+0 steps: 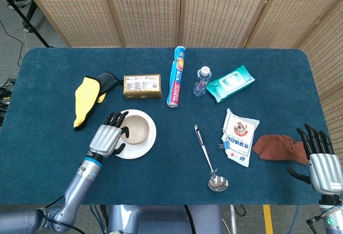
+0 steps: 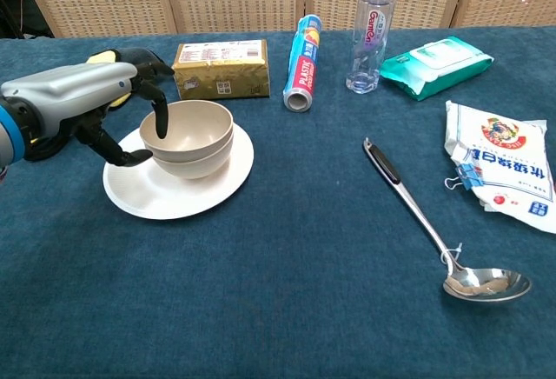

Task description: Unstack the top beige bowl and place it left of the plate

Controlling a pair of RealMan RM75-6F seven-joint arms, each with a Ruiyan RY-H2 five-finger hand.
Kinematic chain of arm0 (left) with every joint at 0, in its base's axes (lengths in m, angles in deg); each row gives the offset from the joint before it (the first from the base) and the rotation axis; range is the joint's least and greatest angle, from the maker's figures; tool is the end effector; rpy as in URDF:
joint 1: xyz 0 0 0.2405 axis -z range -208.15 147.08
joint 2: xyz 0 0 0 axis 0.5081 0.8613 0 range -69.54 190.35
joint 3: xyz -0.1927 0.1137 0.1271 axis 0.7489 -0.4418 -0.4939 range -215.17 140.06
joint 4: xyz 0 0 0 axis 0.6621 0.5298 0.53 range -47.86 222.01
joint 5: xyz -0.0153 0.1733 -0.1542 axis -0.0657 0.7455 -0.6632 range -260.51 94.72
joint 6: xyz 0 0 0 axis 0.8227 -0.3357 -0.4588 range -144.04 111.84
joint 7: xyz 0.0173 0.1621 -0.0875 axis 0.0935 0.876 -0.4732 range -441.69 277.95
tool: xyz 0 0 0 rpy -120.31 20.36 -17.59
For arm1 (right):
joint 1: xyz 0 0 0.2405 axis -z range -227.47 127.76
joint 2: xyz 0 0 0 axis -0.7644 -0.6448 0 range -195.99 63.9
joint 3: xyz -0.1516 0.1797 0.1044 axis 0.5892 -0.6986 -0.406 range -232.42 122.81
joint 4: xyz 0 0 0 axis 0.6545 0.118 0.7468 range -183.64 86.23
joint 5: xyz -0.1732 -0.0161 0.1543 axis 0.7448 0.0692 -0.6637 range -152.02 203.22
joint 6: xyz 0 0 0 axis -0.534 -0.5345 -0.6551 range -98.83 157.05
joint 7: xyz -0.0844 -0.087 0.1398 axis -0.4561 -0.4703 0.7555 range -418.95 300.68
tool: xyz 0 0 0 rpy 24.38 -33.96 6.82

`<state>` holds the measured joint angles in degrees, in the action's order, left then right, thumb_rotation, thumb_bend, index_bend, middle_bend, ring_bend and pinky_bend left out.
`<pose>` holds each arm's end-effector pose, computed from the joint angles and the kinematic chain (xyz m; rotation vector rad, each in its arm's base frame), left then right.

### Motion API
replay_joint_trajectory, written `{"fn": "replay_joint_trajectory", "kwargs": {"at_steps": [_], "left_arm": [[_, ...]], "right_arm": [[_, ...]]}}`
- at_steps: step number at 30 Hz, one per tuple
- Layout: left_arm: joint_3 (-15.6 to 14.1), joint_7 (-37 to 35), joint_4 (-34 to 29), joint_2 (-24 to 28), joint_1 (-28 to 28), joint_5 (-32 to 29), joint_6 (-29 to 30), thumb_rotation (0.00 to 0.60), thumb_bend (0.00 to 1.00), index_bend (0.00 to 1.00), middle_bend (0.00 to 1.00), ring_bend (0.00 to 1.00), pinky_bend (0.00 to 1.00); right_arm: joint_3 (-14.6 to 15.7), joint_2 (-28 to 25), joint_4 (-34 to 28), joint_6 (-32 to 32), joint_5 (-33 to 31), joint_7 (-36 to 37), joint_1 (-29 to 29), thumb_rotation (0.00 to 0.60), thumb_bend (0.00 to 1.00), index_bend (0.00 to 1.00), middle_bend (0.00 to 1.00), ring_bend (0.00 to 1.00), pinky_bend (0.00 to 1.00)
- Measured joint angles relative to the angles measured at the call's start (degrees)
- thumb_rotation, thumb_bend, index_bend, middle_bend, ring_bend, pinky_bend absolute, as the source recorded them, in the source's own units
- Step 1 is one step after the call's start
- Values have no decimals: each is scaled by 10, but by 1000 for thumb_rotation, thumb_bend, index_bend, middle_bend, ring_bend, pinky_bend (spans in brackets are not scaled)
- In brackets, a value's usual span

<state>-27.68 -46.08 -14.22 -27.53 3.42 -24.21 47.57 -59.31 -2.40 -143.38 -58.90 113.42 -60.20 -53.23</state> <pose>-0.1321 0.3245 -0.0454 -1.7979 -1.0096 -0.8734 -0.3061 -0.2214 0.1489 1.3508 -0.8571 0.9668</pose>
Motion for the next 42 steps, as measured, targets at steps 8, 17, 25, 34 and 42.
{"fn": "replay_joint_trajectory", "kwargs": {"at_steps": [8,17,25,34,42], "left_arm": [[-2,12,11,-16,12,-17,5,600,347,525,0,0,0],[-1,16,27,-30,24,-38,11,600,399,586,0,0,0],[-2,17,28,-33,30,-42,17,600,478,728,0,0,0],[-2,-3,7,-15,25,-29,33,600,492,798,0,0,0],[5,-28,-47,44,10,3,61,600,493,802,0,0,0]], "right_arm": [[-1,-1,0,1,-2,3,0,600,0,0,0,0,0],[-1,-3,0,3,-5,6,-1,600,0,0,0,0,0],[-2,-3,0,1,-5,7,-1,600,0,0,0,0,0],[-2,-2,1,0,-4,8,-1,600,0,0,0,0,0],[0,-2,-1,0,0,5,0,600,0,0,0,0,0]]}}
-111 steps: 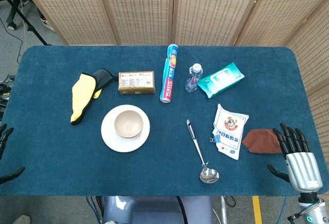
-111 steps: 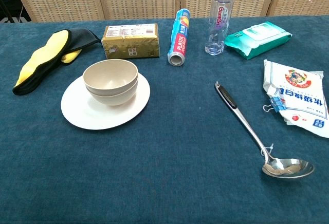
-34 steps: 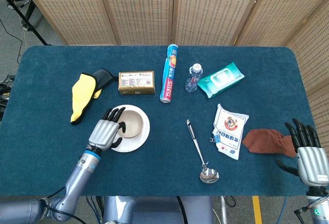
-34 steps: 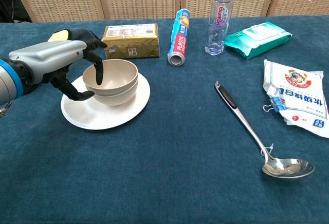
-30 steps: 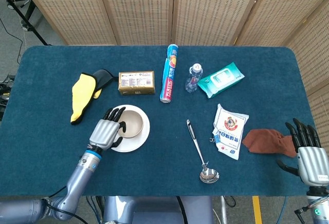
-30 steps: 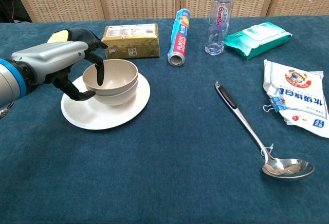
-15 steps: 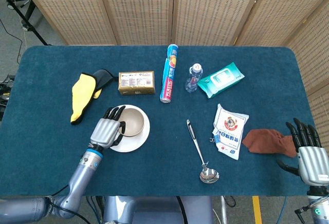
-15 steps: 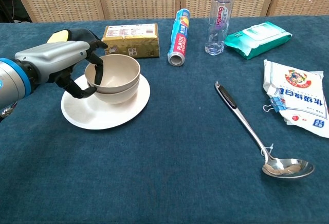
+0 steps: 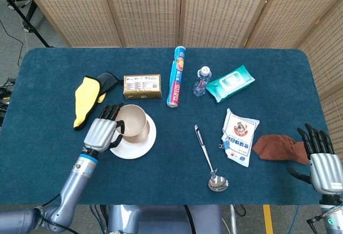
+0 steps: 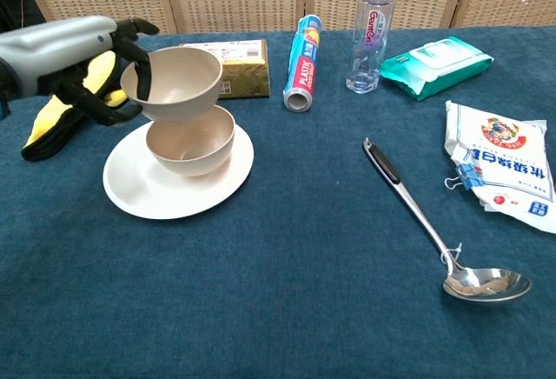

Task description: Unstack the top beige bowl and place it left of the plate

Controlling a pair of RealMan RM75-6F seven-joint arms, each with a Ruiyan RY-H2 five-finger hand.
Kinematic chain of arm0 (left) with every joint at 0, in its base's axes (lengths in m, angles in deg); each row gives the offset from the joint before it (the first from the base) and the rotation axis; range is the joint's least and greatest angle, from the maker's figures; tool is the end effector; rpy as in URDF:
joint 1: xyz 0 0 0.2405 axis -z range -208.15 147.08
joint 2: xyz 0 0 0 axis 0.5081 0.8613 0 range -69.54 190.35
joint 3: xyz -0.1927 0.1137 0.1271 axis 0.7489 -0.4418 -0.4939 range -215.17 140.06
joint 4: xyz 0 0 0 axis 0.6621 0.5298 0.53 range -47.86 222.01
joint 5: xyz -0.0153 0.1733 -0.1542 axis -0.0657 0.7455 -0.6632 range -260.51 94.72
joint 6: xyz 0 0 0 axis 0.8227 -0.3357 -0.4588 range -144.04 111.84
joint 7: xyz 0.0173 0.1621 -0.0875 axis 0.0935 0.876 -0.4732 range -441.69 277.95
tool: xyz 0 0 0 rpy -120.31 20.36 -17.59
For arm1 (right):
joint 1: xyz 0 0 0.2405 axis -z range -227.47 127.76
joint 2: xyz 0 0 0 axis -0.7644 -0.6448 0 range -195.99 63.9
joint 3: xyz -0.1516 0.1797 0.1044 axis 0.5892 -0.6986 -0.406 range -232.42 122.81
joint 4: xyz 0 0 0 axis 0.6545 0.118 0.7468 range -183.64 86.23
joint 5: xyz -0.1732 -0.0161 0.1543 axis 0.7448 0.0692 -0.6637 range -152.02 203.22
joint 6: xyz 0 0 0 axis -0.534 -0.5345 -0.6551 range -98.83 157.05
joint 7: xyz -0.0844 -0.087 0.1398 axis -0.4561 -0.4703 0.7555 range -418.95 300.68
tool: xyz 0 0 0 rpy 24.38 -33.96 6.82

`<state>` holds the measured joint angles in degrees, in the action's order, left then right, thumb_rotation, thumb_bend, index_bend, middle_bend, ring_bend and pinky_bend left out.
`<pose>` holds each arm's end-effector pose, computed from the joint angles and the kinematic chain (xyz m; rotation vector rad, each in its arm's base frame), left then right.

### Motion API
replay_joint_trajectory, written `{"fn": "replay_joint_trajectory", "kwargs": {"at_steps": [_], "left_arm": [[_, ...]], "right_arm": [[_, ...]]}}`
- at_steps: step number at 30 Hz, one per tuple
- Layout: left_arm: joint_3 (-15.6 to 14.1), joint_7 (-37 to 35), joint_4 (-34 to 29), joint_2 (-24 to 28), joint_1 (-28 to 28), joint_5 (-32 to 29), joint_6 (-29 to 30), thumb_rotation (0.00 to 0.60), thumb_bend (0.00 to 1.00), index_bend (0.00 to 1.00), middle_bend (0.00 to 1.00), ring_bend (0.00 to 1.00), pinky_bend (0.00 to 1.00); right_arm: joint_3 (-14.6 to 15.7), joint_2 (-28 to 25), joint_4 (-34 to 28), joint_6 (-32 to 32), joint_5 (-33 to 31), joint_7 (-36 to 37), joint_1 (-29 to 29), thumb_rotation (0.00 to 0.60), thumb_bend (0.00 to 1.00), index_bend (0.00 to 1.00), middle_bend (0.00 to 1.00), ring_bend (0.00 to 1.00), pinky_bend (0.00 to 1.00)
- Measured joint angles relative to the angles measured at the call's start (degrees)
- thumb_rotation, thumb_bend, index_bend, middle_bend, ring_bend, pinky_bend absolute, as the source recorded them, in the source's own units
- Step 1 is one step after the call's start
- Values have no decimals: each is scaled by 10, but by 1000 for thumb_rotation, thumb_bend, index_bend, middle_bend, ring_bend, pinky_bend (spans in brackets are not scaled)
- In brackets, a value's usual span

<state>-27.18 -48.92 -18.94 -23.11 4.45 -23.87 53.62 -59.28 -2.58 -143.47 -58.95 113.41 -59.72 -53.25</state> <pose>-0.1226 0.3325 -0.0060 -1.6952 -0.9894 -0.9684 -0.3060 -0.2214 0.1498 1.3486 -0.8617 0.9726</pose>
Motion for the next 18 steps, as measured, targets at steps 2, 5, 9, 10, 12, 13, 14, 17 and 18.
{"fn": "replay_joint_trajectory", "kwargs": {"at_steps": [2,5,9,10,12,13,14,17,18], "left_arm": [[-1,-7,-8,21,-9,8,10,600,494,803,0,0,0],[-9,-27,-8,50,-28,17,20,600,491,803,0,0,0],[-23,-72,23,61,-49,24,23,600,492,803,0,0,0],[-27,-84,33,62,-54,26,22,600,494,803,0,0,0],[-38,-115,59,62,-63,32,15,600,493,802,0,0,0],[-45,-134,76,61,-70,39,12,600,493,802,0,0,0],[-50,-147,90,59,-74,45,10,600,494,802,0,0,0],[-68,-192,133,52,-90,71,5,600,494,803,0,0,0],[-74,-205,145,50,-95,80,5,600,494,803,0,0,0]], "right_arm": [[0,0,-1,-1,1,-1,1,600,0,0,0,0,0],[2,0,-3,-3,5,-2,1,600,0,0,0,0,0],[5,1,-4,-4,10,-6,2,600,0,0,0,0,0],[5,1,-5,-5,11,-7,2,600,0,0,0,0,0],[6,2,-6,-5,13,-9,2,600,0,0,0,0,0],[6,2,-6,-6,13,-10,3,600,0,0,0,0,0],[6,2,-6,-6,13,-11,3,600,0,0,0,0,0],[6,3,-5,-5,12,-12,3,600,0,0,0,0,0],[6,3,-5,-5,11,-12,2,600,0,0,0,0,0]]}}
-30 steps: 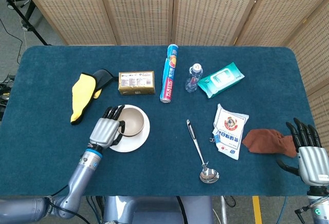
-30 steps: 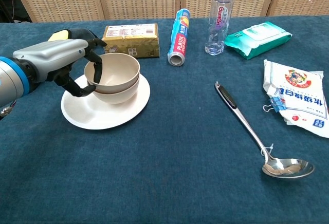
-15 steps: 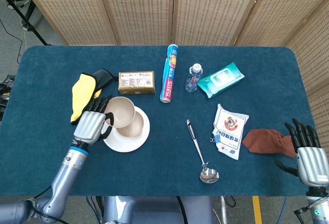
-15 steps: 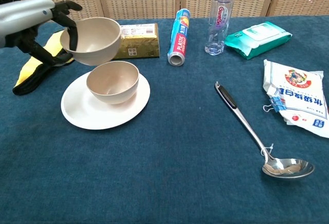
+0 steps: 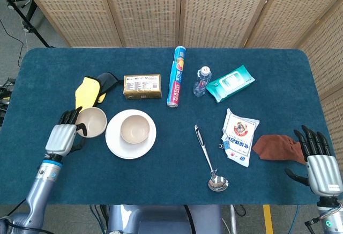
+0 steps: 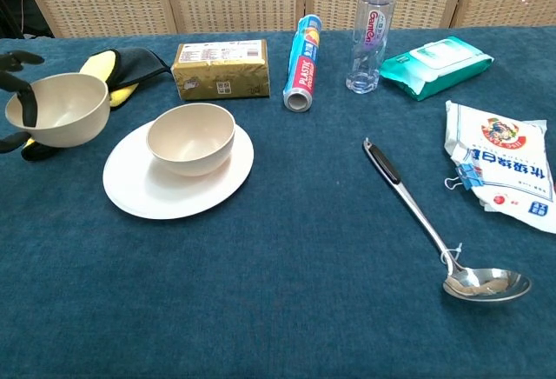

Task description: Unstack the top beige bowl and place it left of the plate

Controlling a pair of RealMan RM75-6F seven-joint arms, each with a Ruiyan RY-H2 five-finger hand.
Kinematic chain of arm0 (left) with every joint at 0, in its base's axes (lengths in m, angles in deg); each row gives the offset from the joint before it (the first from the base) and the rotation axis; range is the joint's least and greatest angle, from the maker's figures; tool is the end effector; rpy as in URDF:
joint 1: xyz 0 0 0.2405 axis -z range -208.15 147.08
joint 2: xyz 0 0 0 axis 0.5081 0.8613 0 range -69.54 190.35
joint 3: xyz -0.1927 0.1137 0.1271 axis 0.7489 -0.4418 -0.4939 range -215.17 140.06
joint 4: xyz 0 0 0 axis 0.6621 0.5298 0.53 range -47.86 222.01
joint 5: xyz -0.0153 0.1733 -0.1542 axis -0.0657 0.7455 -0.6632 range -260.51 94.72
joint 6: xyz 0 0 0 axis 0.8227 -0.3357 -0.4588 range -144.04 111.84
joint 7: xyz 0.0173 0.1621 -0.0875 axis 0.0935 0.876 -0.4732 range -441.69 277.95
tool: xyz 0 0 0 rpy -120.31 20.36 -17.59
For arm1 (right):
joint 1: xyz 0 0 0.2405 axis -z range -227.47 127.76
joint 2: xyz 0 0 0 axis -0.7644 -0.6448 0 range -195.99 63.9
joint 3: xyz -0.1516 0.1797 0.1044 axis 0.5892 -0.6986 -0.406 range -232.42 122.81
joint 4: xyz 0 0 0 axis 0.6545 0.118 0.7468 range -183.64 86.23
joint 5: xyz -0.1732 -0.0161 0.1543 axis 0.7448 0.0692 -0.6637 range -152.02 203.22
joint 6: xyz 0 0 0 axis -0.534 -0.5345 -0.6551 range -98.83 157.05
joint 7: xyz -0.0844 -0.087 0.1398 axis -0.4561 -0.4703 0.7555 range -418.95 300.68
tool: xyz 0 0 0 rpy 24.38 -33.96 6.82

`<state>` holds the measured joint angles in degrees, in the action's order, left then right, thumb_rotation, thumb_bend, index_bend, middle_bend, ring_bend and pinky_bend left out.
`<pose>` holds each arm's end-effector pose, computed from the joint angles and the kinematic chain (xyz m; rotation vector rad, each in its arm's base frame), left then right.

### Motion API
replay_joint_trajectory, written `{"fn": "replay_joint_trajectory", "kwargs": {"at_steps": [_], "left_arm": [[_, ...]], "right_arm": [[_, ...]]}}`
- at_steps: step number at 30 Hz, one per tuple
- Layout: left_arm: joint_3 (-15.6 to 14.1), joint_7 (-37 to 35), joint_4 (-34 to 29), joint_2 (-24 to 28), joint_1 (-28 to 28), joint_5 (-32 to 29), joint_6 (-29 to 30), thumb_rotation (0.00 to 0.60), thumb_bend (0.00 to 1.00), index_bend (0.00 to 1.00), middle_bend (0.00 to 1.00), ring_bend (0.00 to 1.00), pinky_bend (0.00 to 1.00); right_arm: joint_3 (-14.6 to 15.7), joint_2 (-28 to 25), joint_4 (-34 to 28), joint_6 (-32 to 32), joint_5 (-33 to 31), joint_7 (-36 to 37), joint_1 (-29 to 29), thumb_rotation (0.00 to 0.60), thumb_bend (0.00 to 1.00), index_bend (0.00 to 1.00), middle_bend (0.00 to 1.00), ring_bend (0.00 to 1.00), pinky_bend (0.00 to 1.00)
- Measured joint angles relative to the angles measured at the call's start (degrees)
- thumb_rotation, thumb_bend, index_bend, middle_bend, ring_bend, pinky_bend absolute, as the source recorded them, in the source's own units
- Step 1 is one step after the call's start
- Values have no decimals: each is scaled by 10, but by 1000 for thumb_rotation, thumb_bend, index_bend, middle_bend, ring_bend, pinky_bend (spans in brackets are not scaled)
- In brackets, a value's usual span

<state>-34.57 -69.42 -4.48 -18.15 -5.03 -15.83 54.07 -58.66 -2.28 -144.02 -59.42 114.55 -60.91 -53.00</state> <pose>-0.2566 0.3169 0.0210 -1.5562 -1.0654 -0.8588 -0.3015 -0.2174 0.1454 1.3661 -0.8538 0.9728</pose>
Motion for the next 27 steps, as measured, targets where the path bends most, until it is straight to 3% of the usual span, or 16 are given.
{"fn": "replay_joint_trajectory", "kwargs": {"at_steps": [10,12,17,19,27], "left_arm": [[-45,-59,70,-25,-38,87,10,600,488,801,0,0,0],[-44,-52,72,-27,-42,85,11,600,460,694,0,0,0],[-40,-35,64,-20,-53,77,16,600,284,152,0,0,0],[-39,-41,57,-13,-57,81,20,600,257,36,0,0,0],[-42,-85,20,38,-78,120,49,600,245,0,0,0,0]], "right_arm": [[-1,-2,-2,-3,0,5,1,600,0,0,0,0,0],[-2,-3,-2,-6,1,8,2,600,0,0,0,0,0],[-3,-2,0,-10,3,14,3,600,0,0,0,0,0],[-3,-2,0,-10,5,15,3,600,0,0,0,0,0],[1,0,4,-16,18,18,2,600,0,0,0,0,0]]}}
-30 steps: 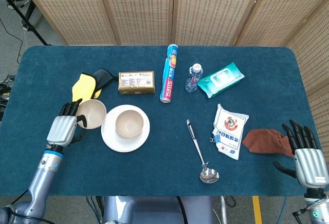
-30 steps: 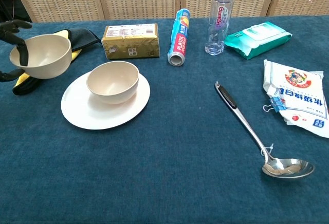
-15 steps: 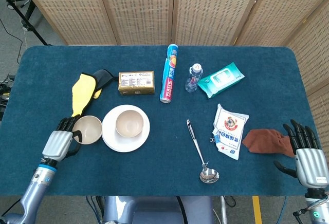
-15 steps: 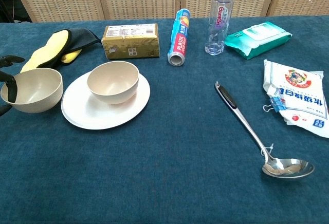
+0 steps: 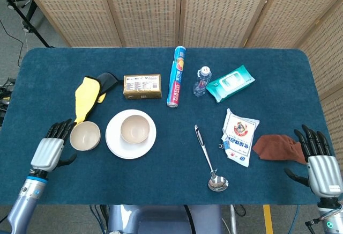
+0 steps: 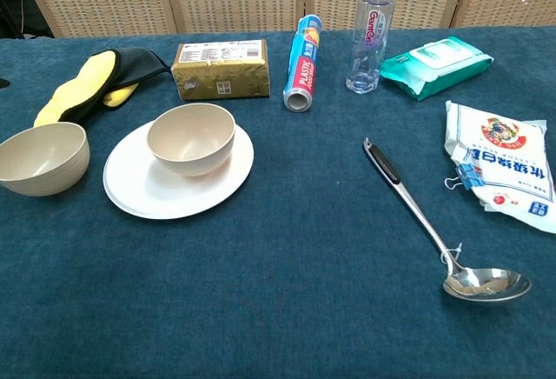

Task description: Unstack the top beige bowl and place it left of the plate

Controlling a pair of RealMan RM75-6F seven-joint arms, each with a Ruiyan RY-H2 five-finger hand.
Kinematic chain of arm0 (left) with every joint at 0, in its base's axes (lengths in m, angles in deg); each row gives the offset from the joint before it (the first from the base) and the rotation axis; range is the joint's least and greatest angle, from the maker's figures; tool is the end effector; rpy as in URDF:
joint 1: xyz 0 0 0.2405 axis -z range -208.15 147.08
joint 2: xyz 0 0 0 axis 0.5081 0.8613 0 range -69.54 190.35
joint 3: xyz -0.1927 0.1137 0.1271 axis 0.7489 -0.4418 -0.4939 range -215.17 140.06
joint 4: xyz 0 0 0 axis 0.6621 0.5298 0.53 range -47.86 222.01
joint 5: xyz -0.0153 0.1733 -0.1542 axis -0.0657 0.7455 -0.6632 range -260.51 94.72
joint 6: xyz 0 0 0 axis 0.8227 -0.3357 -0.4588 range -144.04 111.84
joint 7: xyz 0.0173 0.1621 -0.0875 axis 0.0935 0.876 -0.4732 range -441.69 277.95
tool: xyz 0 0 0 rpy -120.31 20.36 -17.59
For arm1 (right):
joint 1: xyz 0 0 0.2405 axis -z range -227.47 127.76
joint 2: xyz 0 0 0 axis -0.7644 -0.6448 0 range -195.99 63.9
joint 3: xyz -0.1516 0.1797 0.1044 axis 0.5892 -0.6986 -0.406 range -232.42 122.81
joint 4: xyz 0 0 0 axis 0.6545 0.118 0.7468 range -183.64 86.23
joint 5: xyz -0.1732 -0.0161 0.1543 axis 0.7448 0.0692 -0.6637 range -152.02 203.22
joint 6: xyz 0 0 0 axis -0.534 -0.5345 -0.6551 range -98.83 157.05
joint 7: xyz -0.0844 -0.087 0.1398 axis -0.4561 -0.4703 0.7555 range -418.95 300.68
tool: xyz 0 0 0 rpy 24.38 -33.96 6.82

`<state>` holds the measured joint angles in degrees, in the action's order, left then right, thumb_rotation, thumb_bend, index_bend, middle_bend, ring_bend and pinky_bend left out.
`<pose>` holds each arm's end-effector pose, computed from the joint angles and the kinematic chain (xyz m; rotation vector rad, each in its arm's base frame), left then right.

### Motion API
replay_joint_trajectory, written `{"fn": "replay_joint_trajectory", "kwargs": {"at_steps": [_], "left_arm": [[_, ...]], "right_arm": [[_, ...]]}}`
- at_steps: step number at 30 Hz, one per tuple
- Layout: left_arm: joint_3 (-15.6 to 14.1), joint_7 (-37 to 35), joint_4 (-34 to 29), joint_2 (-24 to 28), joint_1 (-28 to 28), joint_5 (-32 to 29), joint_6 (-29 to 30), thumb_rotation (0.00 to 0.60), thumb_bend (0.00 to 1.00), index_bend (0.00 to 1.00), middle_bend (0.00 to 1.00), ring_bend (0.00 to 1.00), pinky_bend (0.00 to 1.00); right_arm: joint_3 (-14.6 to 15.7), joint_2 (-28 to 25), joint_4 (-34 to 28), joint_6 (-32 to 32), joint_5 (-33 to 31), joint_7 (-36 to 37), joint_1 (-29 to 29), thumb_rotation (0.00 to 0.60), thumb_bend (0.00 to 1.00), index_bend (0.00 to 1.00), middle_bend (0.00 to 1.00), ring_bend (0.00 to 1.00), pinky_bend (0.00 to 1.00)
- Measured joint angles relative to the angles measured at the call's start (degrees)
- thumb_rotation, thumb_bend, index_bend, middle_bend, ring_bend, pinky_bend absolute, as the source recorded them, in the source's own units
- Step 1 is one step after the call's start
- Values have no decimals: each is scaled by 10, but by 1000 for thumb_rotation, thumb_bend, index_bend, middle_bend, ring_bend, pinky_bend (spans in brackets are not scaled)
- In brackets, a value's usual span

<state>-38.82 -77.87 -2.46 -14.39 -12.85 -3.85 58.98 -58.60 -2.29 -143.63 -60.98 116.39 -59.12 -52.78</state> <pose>-0.2894 0.2700 0.0439 -1.5693 -1.0437 -0.8949 -0.2966 -0.2154 0.1484 1.3674 -0.8419 1.0216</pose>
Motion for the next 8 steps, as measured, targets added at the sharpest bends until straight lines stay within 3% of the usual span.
{"fn": "replay_joint_trajectory", "kwargs": {"at_steps": [8], "left_arm": [[-3,-31,-39,66,-56,36,108,600,226,0,0,0,0]], "right_arm": [[1,-1,-2,-8,8,-4,2,600,0,0,0,0,0]]}}
